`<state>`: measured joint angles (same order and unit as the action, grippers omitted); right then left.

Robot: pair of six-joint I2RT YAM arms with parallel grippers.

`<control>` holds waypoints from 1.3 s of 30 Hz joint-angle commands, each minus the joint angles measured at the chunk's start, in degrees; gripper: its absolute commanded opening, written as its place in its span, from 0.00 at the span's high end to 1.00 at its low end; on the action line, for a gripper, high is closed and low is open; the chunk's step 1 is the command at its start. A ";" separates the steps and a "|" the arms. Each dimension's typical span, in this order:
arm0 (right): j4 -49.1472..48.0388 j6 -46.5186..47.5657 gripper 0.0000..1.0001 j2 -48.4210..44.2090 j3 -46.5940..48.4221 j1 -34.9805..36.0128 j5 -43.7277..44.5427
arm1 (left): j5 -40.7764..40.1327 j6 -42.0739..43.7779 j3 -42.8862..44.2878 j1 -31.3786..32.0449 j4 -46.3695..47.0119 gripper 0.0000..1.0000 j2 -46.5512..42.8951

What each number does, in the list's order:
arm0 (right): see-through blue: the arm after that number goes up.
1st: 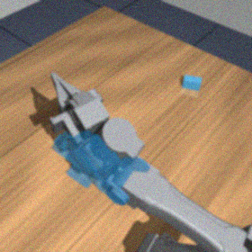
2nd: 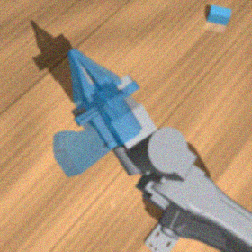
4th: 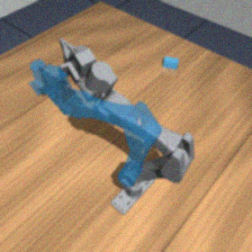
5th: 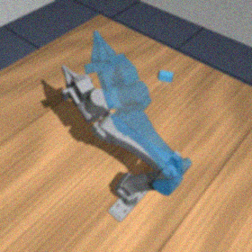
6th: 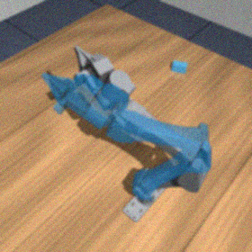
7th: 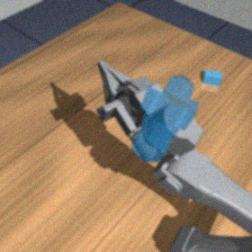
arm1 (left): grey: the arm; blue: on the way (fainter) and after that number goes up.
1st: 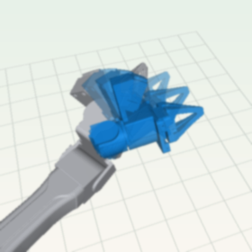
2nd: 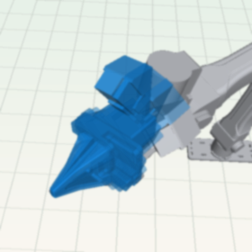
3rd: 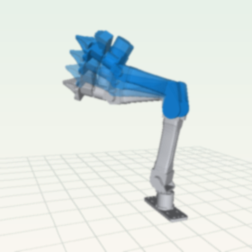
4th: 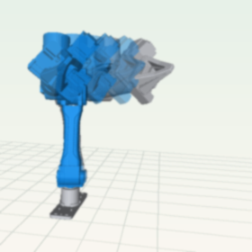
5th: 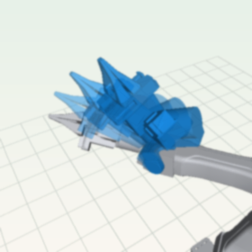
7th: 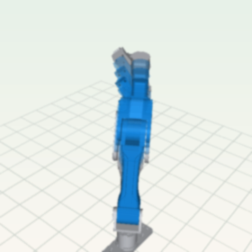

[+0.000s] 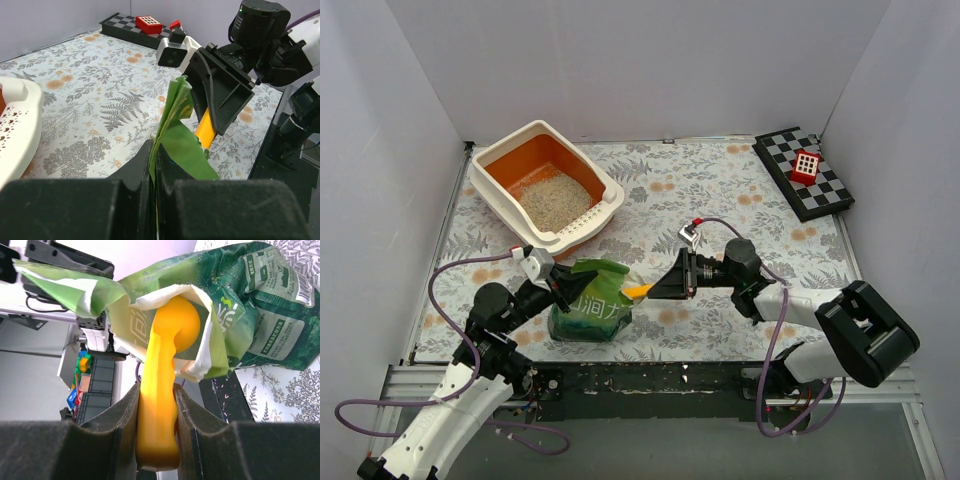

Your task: Fill the litter box with clean litter

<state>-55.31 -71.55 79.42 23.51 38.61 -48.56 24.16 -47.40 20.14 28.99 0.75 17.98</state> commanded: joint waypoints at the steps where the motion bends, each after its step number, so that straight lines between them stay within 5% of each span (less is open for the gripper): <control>1: -3.76 -1.40 0.99 -5.67 -2.06 -3.01 -3.21 | 0.27 0.02 -0.10 -0.25 3.64 1.00 0.22; 23: 18.56 1.67 0.99 -28.00 -9.71 -19.01 -6.20 | 0.53 0.37 -0.54 -0.25 3.99 1.00 1.36; 39: 25.95 -0.61 0.99 -39.77 -13.40 -25.69 -8.92 | -0.08 0.46 -0.54 -0.25 3.90 1.00 1.18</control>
<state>-32.01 -71.85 42.83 11.14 14.50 -55.72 26.24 -47.59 19.53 29.06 3.68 19.09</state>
